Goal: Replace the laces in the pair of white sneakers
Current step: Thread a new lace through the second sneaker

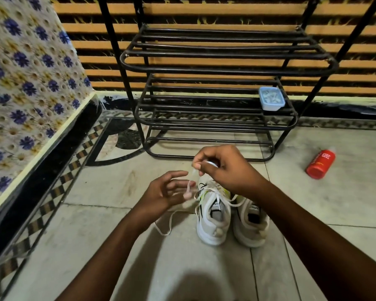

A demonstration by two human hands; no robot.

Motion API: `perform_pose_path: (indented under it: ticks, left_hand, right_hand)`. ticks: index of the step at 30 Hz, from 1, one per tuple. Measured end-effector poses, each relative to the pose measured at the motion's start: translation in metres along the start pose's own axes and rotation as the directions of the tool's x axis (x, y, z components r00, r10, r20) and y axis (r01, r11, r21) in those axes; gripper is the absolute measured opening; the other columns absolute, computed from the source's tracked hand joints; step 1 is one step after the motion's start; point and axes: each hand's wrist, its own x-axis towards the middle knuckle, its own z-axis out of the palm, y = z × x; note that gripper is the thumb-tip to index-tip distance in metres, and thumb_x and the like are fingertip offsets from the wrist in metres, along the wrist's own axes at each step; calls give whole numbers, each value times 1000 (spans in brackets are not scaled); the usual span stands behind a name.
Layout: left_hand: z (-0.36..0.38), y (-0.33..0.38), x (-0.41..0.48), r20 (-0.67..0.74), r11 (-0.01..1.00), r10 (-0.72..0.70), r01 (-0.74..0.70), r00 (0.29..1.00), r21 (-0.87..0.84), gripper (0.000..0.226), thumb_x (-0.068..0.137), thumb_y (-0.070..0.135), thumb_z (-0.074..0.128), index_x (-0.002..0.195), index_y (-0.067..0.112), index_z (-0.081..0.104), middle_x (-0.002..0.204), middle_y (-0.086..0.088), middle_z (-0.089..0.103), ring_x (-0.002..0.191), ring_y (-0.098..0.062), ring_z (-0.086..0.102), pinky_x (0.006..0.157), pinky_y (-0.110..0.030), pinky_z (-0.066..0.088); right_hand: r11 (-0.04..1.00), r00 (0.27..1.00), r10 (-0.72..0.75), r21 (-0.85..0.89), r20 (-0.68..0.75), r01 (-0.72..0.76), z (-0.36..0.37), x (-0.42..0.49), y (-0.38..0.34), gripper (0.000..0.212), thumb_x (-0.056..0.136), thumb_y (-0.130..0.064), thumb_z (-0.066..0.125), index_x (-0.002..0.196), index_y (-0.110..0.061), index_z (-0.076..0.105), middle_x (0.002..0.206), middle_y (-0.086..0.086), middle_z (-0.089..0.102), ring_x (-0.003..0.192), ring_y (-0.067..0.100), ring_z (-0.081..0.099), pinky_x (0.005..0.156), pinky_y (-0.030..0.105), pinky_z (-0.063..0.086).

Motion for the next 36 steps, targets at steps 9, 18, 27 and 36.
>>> perform_pose_path:
  ticks: [9,18,27,36]
  left_hand:
    - [-24,-21,2,-415,753,-151,376,897,540,21,93,19,72,73,18,77,64,2,69,59,-10,63,60,-28,49]
    - [22,-9,-1,-100,991,-1,-13,995,-136,18,94,14,68,110,7,72,74,-9,67,67,-20,65,64,-26,51]
    - [-12,-72,-1,-356,742,34,215,934,635,17,95,20,71,80,20,77,76,2,71,77,-17,62,69,-31,41]
    - [12,-116,-16,-246,444,-87,259,965,858,25,99,36,58,115,17,57,115,-3,47,110,-26,55,85,-45,52]
  right_hand:
    - [989,996,65,-126,-65,-73,-21,-13,14,11,93,-17,64,87,-21,72,74,-7,72,80,10,68,83,39,54]
    - [990,999,23,-141,38,-18,6,-14,10,11,95,-17,62,92,-19,72,77,-8,73,79,7,68,78,29,52]
    - [953,989,138,-279,53,-118,-8,-27,33,23,93,3,54,96,-6,74,81,2,73,80,15,66,77,26,47]
    - [907,983,138,-415,122,-76,15,-39,50,23,92,-2,55,108,-9,70,88,5,74,88,29,66,81,39,51]
